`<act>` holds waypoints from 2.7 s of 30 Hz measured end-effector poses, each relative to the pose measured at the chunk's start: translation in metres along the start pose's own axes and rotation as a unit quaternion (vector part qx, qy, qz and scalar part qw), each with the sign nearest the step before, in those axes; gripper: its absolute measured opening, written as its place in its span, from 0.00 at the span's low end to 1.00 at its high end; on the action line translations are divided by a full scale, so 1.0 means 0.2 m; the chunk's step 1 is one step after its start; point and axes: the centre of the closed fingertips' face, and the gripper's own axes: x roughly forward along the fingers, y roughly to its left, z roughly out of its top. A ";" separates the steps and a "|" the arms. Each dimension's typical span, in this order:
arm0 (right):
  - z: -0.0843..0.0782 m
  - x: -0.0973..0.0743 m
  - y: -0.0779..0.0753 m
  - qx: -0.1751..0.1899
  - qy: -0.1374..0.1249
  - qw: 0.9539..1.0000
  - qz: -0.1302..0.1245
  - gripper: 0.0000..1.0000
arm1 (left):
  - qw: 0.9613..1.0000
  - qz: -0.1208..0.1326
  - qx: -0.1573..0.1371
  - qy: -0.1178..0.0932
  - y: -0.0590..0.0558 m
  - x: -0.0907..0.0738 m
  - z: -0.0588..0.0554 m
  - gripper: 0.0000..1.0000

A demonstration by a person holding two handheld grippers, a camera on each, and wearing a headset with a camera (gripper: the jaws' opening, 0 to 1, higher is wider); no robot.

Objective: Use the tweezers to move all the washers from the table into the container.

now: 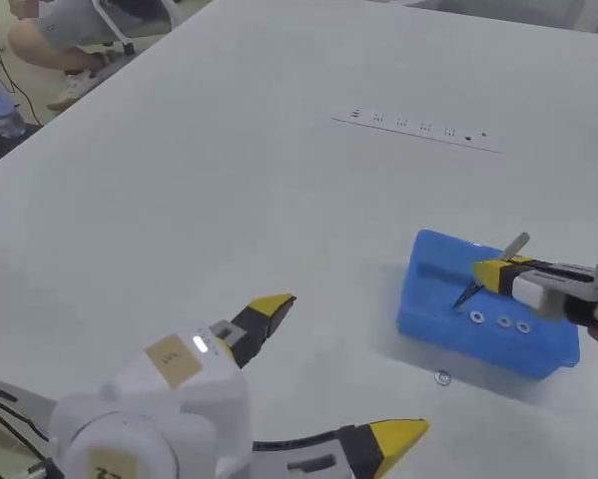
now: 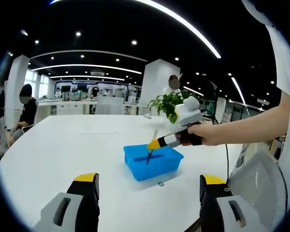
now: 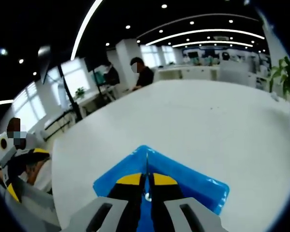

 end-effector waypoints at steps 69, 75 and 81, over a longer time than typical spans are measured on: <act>-0.28 -0.13 0.45 -0.184 0.052 0.976 0.104 0.03 | 1.000 -0.007 0.014 0.025 -0.01 0.00 -0.05 0.84; -0.28 -0.12 0.45 -0.209 0.064 0.971 0.096 0.02 | 1.000 -0.009 0.011 0.019 -0.01 0.00 -0.04 0.85; -0.27 -0.15 0.43 -0.196 0.054 0.975 0.088 0.01 | 1.000 -0.006 0.013 0.022 0.00 0.00 -0.04 0.85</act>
